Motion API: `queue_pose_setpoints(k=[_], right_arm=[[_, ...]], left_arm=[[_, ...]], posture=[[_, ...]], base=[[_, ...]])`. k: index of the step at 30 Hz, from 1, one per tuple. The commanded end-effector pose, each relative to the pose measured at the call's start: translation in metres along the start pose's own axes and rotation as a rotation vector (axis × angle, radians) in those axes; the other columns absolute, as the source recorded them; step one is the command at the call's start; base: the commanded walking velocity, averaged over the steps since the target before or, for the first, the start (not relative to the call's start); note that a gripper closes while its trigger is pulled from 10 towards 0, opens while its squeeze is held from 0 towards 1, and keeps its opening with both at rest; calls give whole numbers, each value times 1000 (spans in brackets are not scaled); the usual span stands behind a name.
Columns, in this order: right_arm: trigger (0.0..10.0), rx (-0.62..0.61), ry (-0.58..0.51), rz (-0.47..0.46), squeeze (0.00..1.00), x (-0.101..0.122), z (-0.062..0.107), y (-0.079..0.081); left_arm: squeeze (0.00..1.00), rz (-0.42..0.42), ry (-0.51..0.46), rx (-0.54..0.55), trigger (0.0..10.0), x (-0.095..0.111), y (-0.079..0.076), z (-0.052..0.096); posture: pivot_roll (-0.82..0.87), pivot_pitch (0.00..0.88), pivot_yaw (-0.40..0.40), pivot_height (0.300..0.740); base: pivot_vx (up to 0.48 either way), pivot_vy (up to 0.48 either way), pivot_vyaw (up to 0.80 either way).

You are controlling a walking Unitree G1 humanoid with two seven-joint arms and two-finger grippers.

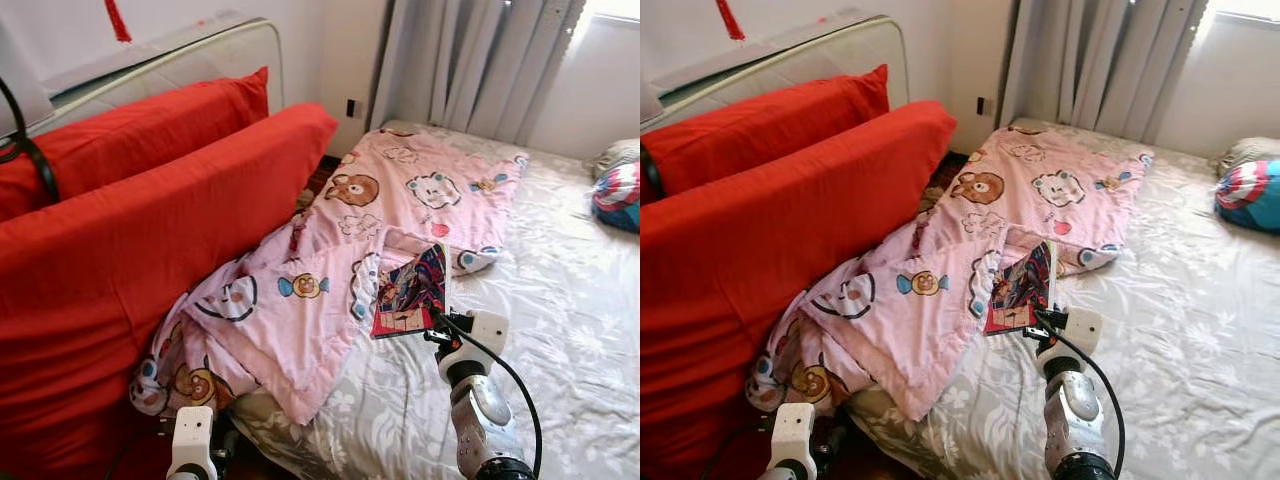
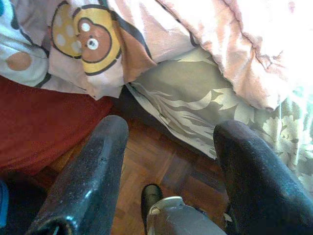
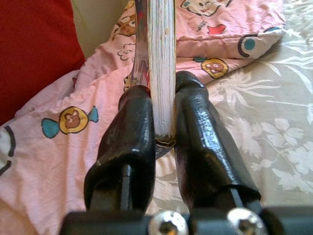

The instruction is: Clean up the room

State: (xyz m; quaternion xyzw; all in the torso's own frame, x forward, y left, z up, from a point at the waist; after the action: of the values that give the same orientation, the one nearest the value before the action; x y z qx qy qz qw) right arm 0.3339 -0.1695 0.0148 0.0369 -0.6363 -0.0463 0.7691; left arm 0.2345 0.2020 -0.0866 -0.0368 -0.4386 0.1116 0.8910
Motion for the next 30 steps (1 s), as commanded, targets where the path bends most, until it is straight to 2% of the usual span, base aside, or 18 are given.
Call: queue_pose_setpoints(k=[1,3,7,27,30], right_arm=[[10000,14,-37,15,0,11,-5,4],[10000,17,-36,19,0,11,-5,5],[10000,11,-34,21,0,10,-5,4],[10000,9,-21,25,0,7,-5,6],[10000,10,-30,16,0,8,-5,7]], left_arm=[[0,-18,46,7,10000,-11,2,3],[0,-29,53,7,10000,-13,3,4],[0,-32,60,11,10000,-17,4,5],[0,-14,73,22,10000,-22,8,8],[0,-11,75,20,10000,-22,9,8]], posture=[[47,0,-64,726],[45,0,-63,726],[46,0,-63,726],[51,0,-66,726],[52,0,-63,726]], base=[[0,0,-688],[0,0,-688],[0,-443,-686],[0,0,-686],[0,0,-173]])
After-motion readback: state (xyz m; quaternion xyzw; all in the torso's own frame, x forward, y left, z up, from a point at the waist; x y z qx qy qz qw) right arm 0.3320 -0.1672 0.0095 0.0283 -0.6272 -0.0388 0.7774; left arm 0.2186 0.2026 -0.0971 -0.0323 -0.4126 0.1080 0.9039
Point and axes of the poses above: a point about 5 cm out from each wrist's last joint towards the gripper, its own z axis pointing back from the gripper into the wrist, its own x axis along the axis of the wrist's last joint, y = z × x, the point moved 4 cm from there along -z, pointing out of the wrist towards the gripper, and after that the axes turned 12 degrees about z, right-handed, at the moved point
